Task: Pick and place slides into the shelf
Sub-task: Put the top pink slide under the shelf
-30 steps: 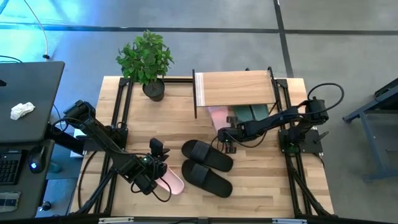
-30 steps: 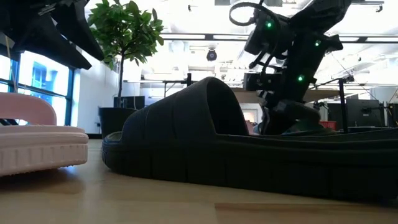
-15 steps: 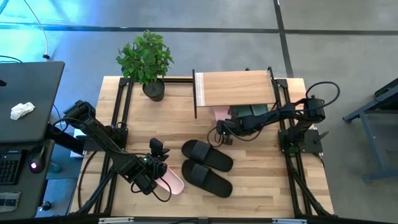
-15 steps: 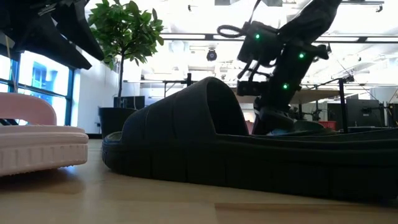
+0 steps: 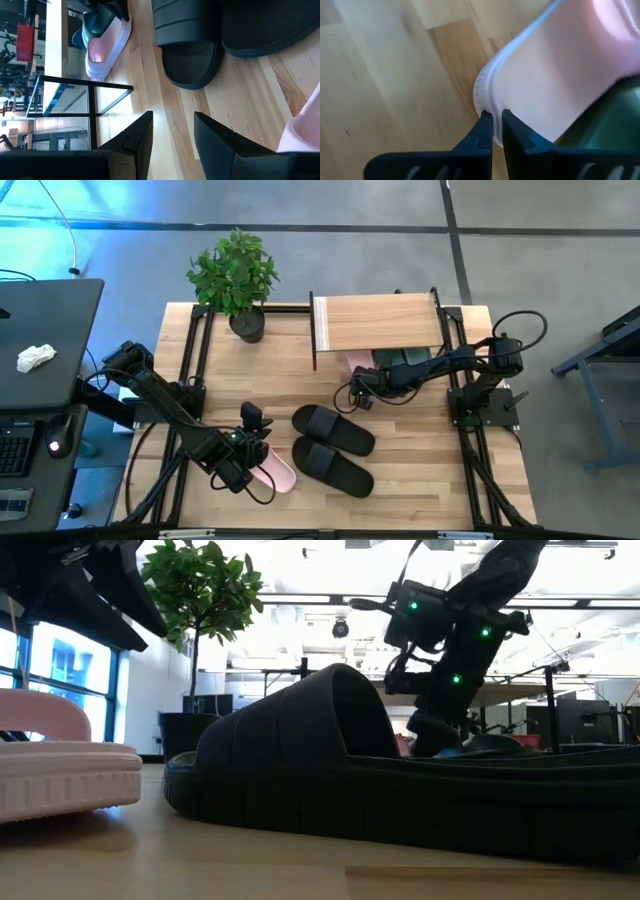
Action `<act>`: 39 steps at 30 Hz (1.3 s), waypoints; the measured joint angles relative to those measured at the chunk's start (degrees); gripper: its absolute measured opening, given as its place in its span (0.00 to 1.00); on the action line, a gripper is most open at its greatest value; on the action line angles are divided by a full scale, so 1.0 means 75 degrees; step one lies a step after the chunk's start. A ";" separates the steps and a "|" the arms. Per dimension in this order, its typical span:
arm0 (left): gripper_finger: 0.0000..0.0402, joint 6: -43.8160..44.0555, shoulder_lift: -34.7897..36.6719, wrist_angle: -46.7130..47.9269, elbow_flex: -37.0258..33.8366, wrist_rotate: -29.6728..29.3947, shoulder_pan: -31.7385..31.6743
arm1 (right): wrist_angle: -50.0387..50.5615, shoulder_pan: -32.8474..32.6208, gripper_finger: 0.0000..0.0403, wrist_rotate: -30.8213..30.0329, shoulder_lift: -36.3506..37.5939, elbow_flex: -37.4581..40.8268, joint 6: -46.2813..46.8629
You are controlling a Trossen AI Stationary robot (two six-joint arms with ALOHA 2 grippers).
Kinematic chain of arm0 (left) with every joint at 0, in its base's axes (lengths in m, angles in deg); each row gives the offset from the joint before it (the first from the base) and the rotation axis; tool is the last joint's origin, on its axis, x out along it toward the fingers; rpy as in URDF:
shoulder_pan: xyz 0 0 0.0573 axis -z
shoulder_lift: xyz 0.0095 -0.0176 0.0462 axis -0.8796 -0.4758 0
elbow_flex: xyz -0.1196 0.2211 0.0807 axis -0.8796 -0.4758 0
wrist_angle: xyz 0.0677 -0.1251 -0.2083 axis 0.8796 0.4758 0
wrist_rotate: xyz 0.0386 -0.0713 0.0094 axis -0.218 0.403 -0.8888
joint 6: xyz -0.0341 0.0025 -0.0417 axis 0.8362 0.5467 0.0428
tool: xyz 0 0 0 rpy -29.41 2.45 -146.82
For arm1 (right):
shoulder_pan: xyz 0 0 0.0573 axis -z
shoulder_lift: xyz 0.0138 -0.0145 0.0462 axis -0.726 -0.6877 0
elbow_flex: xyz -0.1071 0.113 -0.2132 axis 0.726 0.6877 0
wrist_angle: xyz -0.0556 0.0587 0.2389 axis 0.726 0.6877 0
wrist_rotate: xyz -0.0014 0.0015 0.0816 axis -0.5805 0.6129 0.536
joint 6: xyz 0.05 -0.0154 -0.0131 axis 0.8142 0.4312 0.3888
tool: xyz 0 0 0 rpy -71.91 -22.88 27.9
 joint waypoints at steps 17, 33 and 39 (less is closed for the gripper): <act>0.32 0.0000 0.0000 -0.0003 0.0000 -0.0012 0.0000 | 0.0738 -0.0654 0.00 -0.0563 0.0000 0.0015 0.2799; 0.32 0.0000 0.0000 -0.0080 0.0000 0.0009 0.0000 | 0.0168 -0.0637 0.00 -0.0450 0.0000 0.0015 0.1934; 0.32 0.0001 0.0000 -0.0193 0.0000 0.0366 0.0000 | -0.0392 -0.0639 0.10 -0.0093 0.0000 0.0015 0.1075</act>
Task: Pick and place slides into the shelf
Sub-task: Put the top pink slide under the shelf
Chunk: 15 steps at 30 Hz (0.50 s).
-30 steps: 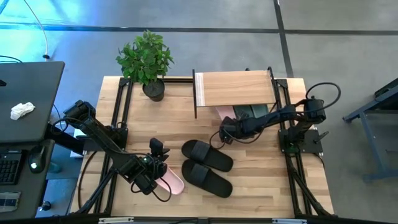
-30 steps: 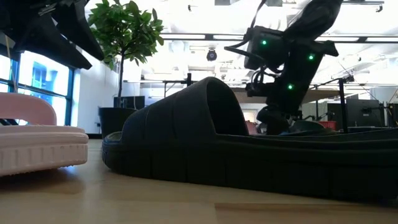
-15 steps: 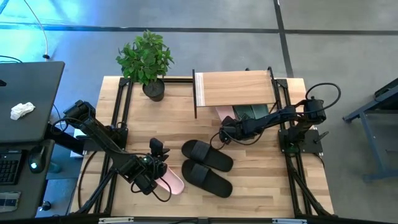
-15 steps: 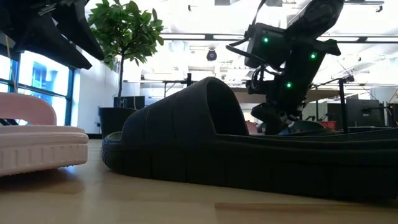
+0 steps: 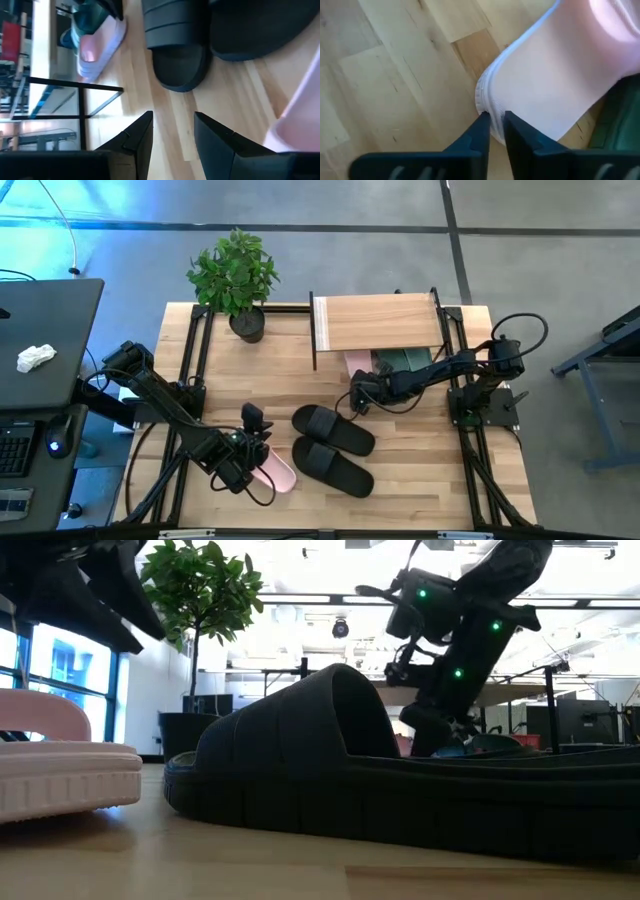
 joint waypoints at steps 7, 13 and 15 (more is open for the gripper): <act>0.32 0.0002 0.0000 -0.0075 0.0005 0.0953 0.0009 | -0.0031 -0.0003 0.32 -0.0217 0.0000 0.0000 -0.0191; 0.32 0.0058 0.0000 -0.0258 0.0623 0.2638 0.0006 | -0.0030 -0.0058 0.42 -0.0287 0.0082 0.0000 -0.0443; 0.32 0.0066 0.0000 -0.0255 0.1036 0.2992 0.0009 | -0.0072 -0.0100 0.43 -0.0366 0.0128 -0.0003 -0.0557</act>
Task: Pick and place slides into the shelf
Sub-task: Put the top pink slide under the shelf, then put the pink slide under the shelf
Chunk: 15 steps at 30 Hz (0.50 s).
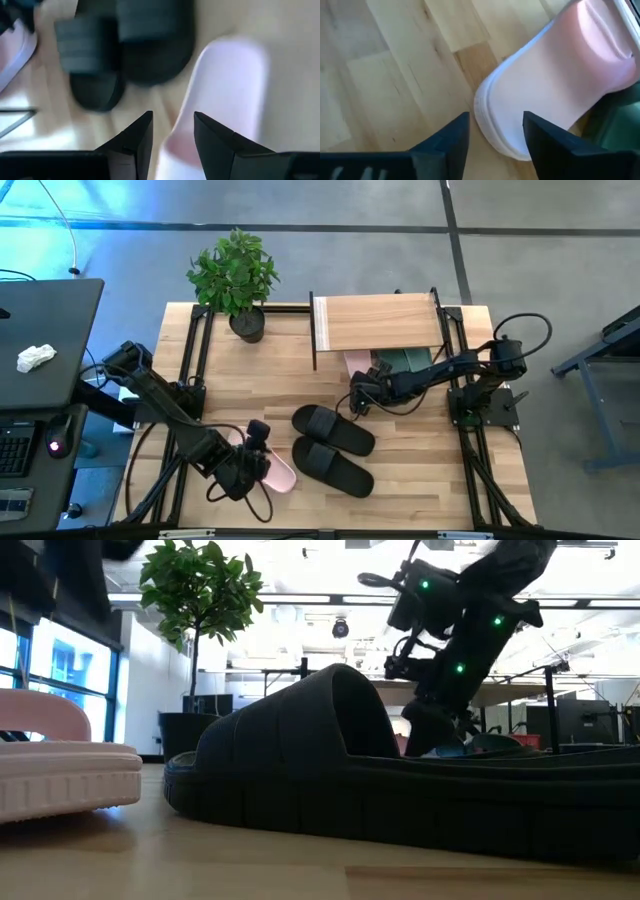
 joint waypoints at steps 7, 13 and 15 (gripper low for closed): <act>0.32 0.1089 0.0012 0.0338 0.1029 0.0368 0.0000 | 0.0060 -0.0305 0.44 -0.0244 0.0228 0.0000 -0.0247; 0.32 0.3169 -0.0322 0.1279 0.1054 0.1284 0.0000 | 0.0038 -0.0734 0.44 -0.0658 0.0373 0.0000 -0.0718; 0.32 0.3930 -0.0544 0.1731 0.1052 0.1682 0.0000 | -0.0017 -0.0855 0.44 -0.0677 0.0376 0.0000 -0.0865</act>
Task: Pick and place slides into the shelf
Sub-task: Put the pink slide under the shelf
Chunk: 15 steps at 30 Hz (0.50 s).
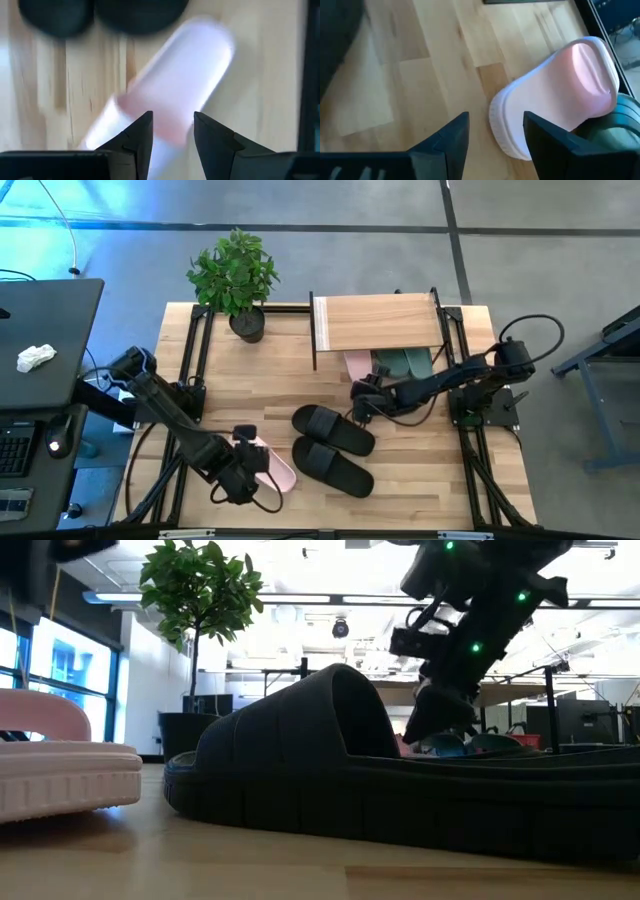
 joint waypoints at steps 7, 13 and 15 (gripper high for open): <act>0.31 0.1276 -0.0426 0.0274 -0.0007 0.0257 -0.0009 | -0.0282 -0.0376 0.44 -0.0577 0.0000 0.0000 -0.0381; 0.31 0.1701 -0.0654 0.0628 -0.0007 0.0105 -0.0009 | -0.0388 -0.0421 0.44 -0.0751 0.0000 0.0000 -0.0381; 0.31 0.1851 -0.0804 0.0739 -0.0007 0.0070 -0.0099 | -0.0385 -0.0418 0.44 -0.0835 0.0000 0.0000 -0.0386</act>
